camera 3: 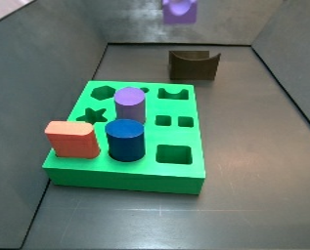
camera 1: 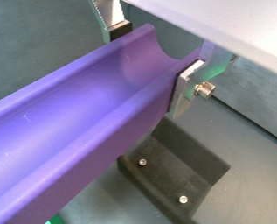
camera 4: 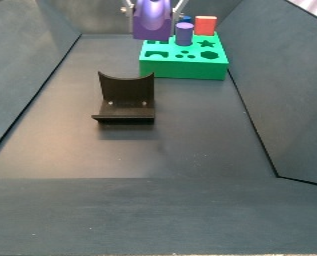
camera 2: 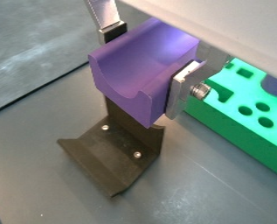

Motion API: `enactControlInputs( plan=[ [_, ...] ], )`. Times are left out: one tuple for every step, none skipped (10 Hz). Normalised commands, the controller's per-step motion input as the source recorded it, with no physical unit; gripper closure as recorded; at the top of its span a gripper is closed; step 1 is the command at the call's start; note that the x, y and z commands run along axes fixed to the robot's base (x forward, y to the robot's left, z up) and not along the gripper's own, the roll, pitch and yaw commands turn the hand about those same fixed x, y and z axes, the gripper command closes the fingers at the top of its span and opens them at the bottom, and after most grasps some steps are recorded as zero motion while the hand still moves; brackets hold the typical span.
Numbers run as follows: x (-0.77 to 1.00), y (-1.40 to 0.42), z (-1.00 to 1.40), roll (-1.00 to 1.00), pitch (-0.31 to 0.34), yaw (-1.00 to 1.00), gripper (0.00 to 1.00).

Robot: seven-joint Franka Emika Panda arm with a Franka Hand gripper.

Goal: Pick up the arch object. Move up. Place the arch object on the fixture. Regrasp the arch object. Move to above the board. Insert the arch object.
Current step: Place the arch object on the fixture.

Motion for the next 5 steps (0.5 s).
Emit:
enactControlInputs(
  plan=[
    [0.86,0.50,0.06,-1.00,0.231,0.14,1.00],
    [0.77,0.27,0.02,-1.00,0.243,0.11,1.00],
    [0.69,0.13,0.02,-1.00,0.256,0.08,1.00],
    [0.59,0.09,0.01,-1.00,0.275,0.04,1.00],
    [0.53,0.08,0.00,-1.00,0.285,0.02,1.00]
  ],
)
